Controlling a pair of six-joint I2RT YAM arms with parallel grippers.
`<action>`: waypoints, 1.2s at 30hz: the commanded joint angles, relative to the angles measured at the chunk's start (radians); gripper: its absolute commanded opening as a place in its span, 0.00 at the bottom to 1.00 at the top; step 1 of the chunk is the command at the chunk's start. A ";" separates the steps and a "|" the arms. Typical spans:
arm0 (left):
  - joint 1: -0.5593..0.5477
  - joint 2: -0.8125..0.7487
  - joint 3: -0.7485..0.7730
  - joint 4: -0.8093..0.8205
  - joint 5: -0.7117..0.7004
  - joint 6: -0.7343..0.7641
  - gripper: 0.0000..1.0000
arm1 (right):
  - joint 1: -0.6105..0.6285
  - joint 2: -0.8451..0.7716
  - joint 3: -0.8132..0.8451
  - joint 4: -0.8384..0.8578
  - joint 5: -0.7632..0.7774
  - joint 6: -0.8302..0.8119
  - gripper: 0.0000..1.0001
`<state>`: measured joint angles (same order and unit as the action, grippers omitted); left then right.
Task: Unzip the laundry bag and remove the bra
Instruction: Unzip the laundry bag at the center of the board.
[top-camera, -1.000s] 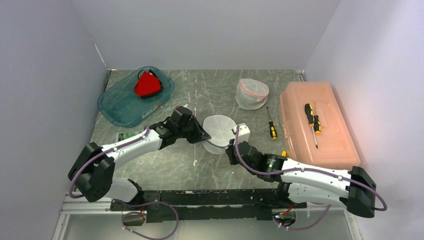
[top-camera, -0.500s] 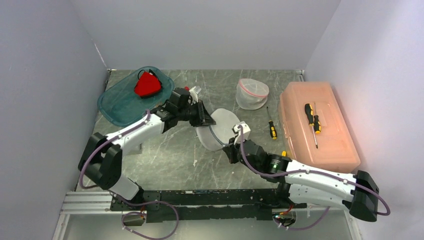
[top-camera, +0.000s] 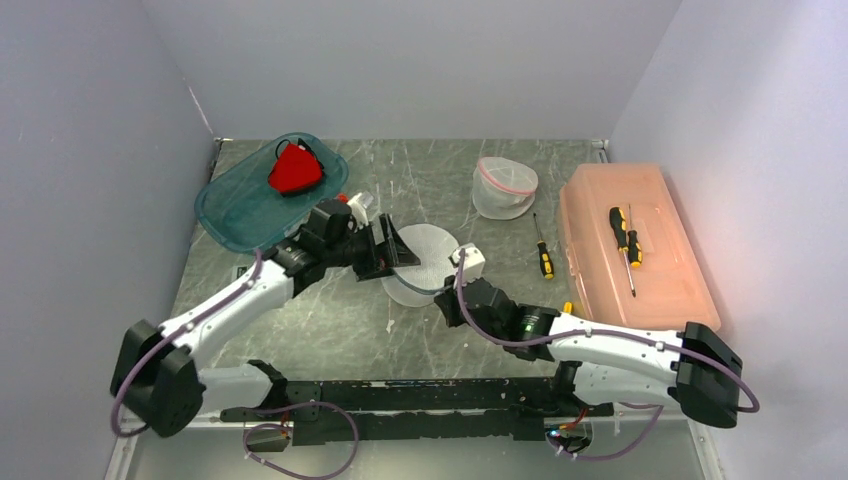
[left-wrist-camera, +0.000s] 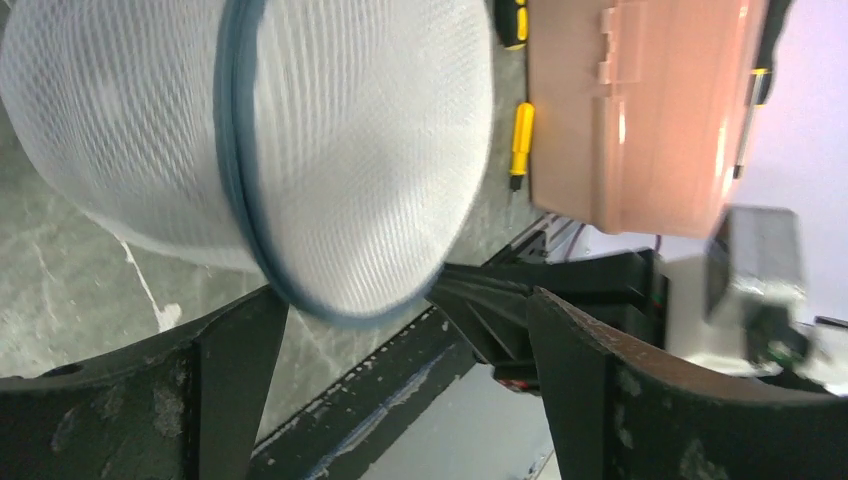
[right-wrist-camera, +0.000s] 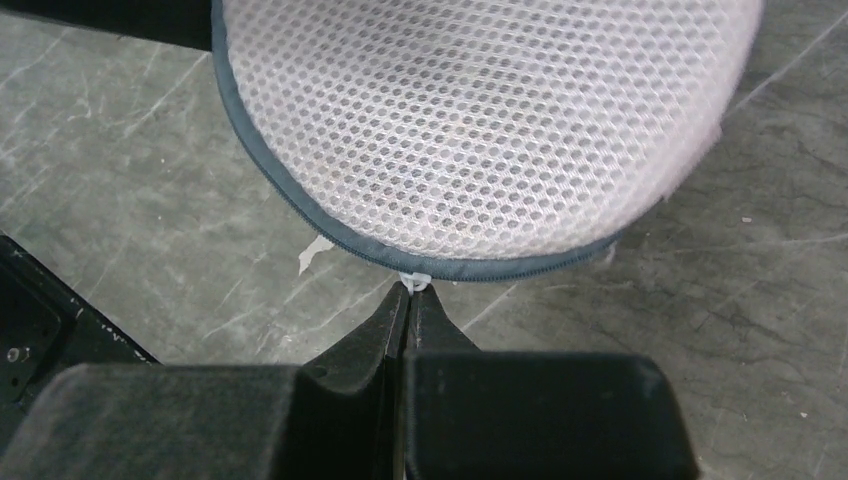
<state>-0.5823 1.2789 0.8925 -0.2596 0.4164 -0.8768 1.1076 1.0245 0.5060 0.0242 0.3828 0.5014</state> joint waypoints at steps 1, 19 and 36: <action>-0.030 -0.111 -0.042 -0.051 -0.079 -0.110 0.94 | 0.006 0.048 0.079 0.049 -0.010 -0.009 0.00; -0.099 -0.032 0.004 -0.076 -0.263 -0.248 0.90 | 0.025 0.161 0.199 0.051 -0.106 -0.043 0.00; -0.035 0.010 -0.032 -0.049 -0.279 -0.251 0.04 | 0.029 0.100 0.208 -0.101 -0.022 0.030 0.00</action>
<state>-0.6281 1.3170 0.8688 -0.3210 0.1822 -1.1343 1.1316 1.1709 0.7040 -0.0540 0.3119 0.5056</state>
